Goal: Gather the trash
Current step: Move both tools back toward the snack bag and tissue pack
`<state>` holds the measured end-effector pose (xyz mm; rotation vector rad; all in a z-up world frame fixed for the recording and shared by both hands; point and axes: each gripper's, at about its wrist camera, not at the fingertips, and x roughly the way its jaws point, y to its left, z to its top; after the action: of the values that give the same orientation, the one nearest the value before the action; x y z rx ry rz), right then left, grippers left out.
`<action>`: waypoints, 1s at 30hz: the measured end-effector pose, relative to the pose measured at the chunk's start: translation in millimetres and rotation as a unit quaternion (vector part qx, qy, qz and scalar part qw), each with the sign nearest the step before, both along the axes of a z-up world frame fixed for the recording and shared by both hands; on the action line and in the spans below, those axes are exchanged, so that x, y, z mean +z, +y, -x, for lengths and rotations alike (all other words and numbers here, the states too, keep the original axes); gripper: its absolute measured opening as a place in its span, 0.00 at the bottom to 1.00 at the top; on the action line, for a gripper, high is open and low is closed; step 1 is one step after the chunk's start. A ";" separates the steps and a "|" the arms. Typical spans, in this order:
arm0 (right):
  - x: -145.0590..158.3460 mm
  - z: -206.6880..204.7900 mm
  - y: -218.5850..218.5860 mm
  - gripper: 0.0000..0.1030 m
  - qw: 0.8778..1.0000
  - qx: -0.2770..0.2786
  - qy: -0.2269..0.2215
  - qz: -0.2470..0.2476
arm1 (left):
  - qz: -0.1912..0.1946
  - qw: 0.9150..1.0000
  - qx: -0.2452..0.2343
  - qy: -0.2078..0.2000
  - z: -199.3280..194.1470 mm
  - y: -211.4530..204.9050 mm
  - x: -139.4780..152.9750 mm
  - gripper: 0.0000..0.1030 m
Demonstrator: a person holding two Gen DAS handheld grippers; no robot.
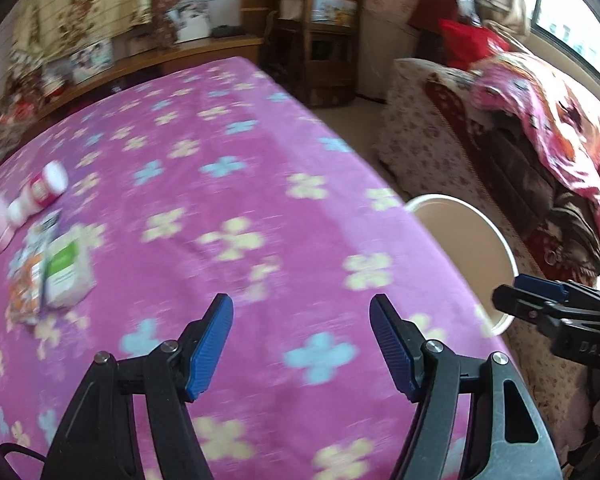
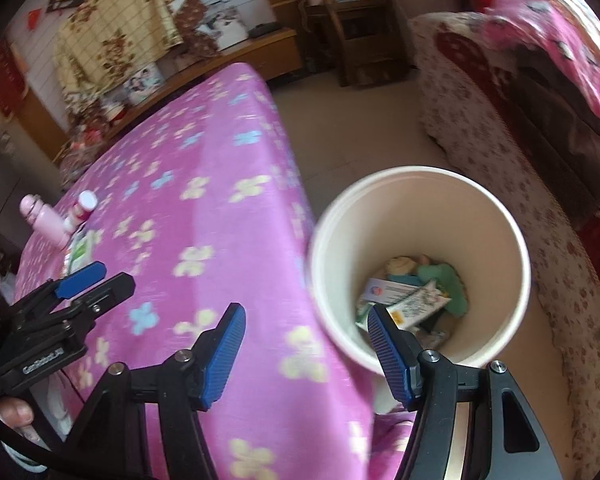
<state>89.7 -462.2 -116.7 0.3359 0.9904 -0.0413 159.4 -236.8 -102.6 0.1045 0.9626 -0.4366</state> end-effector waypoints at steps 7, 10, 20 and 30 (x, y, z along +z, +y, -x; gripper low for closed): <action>4.7 -24.0 61.8 0.65 0.998 0.056 -0.001 -0.003 | -0.005 0.998 0.069 0.004 -16.8 89.6 4.3 0.69; 3.7 -32.4 84.4 0.65 0.997 0.076 0.001 -0.004 | -0.004 0.995 0.104 0.002 -32.2 130.7 6.9 0.73; 1.4 -67.7 162.7 0.65 0.990 0.140 0.003 -0.026 | -0.005 0.987 0.158 0.037 -96.6 215.3 -21.3 0.78; -4.3 -106.4 222.7 0.65 0.983 0.179 0.005 -0.030 | -0.005 0.985 0.169 0.035 -123.4 240.3 -38.0 0.79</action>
<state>196.1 -239.5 -120.9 0.2076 1.0517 0.3146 282.9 3.4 -140.6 -0.0655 1.0289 -0.1217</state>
